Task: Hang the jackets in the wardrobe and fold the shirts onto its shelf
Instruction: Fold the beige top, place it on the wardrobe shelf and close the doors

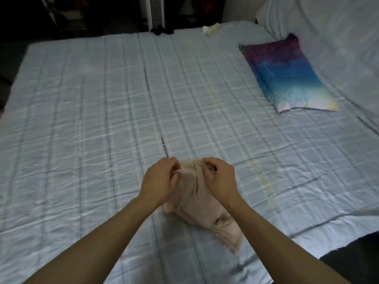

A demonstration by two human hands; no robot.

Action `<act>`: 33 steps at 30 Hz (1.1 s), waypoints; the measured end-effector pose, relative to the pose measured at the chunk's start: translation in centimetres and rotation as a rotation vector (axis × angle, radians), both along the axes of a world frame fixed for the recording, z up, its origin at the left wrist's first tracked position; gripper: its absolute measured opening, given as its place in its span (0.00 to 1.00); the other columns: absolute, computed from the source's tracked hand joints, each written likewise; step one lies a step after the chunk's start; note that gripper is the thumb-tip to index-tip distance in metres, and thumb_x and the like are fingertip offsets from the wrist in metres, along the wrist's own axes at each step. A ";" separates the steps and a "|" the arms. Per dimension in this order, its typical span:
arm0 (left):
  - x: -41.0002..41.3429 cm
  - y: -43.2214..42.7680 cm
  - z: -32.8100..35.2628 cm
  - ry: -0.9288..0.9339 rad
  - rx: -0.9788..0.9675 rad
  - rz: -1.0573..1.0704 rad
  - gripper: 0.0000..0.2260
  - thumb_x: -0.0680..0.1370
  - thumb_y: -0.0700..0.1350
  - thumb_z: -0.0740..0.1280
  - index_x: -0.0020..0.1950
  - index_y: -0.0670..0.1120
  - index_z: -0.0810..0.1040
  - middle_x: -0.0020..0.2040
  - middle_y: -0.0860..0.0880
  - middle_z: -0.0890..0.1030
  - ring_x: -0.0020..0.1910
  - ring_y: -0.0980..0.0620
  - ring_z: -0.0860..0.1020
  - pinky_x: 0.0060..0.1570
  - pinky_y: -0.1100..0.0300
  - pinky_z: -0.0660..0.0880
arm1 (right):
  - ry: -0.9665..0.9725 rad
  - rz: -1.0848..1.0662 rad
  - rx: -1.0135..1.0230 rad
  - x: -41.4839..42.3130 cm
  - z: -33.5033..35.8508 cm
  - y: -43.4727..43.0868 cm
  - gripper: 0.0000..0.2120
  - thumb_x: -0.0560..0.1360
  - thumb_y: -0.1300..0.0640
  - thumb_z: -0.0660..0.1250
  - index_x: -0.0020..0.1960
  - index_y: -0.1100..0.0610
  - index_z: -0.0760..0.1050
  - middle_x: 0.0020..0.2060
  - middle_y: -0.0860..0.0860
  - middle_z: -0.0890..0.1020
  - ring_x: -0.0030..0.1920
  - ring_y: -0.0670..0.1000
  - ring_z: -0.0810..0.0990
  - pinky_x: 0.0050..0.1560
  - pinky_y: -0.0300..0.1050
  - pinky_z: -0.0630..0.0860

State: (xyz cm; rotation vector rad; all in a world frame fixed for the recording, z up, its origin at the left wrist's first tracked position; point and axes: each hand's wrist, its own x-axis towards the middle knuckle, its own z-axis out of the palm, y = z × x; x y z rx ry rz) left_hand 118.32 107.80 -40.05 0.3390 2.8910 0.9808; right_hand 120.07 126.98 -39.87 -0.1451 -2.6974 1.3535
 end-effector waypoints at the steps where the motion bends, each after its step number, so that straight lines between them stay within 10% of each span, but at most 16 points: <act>1: 0.0 -0.1 1.1 0.022 0.004 0.000 0.03 0.75 0.44 0.67 0.47 0.52 0.75 0.42 0.54 0.76 0.39 0.55 0.73 0.39 0.63 0.68 | 0.014 0.002 0.003 -0.1 1.1 -0.1 0.09 0.75 0.63 0.68 0.54 0.58 0.81 0.47 0.49 0.83 0.47 0.44 0.79 0.50 0.23 0.69; 10: -0.3 -1.2 12.2 0.155 0.028 -0.046 0.06 0.74 0.47 0.71 0.47 0.54 0.75 0.44 0.54 0.76 0.41 0.54 0.75 0.45 0.50 0.76 | 0.213 0.015 0.001 -1.5 13.6 -0.6 0.04 0.73 0.60 0.71 0.47 0.56 0.83 0.41 0.47 0.84 0.43 0.41 0.80 0.46 0.24 0.69; 17: -2.0 -0.7 24.8 0.448 0.129 -0.244 0.19 0.78 0.49 0.68 0.69 0.52 0.73 0.63 0.53 0.75 0.57 0.54 0.73 0.54 0.60 0.72 | 0.396 0.208 0.052 -2.6 26.0 -1.3 0.04 0.72 0.61 0.72 0.46 0.54 0.84 0.39 0.45 0.84 0.42 0.41 0.81 0.45 0.30 0.74; 24: -2.2 -0.8 32.9 0.621 0.250 -0.140 0.04 0.76 0.50 0.71 0.48 0.51 0.80 0.42 0.58 0.78 0.45 0.60 0.73 0.43 0.71 0.66 | 0.484 0.324 0.039 -2.9 34.8 -1.9 0.04 0.72 0.59 0.73 0.47 0.52 0.84 0.40 0.46 0.85 0.43 0.42 0.82 0.46 0.34 0.75; 33: -1.2 -3.5 38.4 0.735 0.345 -0.100 0.02 0.75 0.44 0.73 0.43 0.47 0.83 0.40 0.53 0.81 0.43 0.55 0.78 0.43 0.63 0.74 | 0.406 0.226 -0.268 -2.8 38.6 -1.9 0.05 0.74 0.61 0.70 0.44 0.55 0.85 0.37 0.51 0.86 0.40 0.49 0.84 0.40 0.44 0.80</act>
